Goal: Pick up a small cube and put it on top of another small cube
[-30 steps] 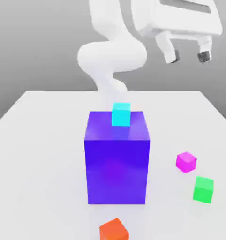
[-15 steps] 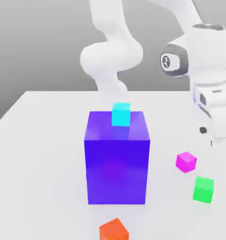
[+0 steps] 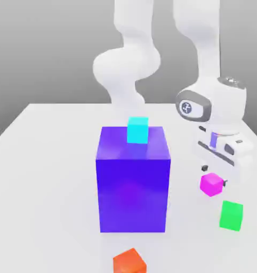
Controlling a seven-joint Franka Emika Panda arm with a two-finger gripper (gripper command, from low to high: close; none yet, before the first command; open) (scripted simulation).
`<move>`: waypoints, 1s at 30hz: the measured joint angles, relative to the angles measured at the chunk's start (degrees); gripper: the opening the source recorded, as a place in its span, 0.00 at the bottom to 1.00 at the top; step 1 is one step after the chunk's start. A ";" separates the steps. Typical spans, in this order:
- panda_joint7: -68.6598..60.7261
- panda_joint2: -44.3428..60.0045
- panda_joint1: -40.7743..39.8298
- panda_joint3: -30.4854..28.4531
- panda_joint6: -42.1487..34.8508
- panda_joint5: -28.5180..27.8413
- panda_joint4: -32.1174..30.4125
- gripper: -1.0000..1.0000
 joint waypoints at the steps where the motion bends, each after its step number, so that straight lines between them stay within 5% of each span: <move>1: 0.32 1.46 0.33 -0.36 1.20 -0.30 0.19 0.50; 2: 0.57 2.93 0.84 -0.80 2.42 -0.41 0.36 0.50; 3: 0.66 3.68 1.10 -1.02 3.03 -0.41 0.44 0.00; 10: 0.75 3.52 1.06 -1.02 2.78 -0.56 0.43 0.00; 22: -2.24 -12.66 -0.52 1.82 -10.61 3.73 -2.35 0.00; 30: 8.21 -10.76 -7.59 -1.80 -23.40 3.11 12.29 0.00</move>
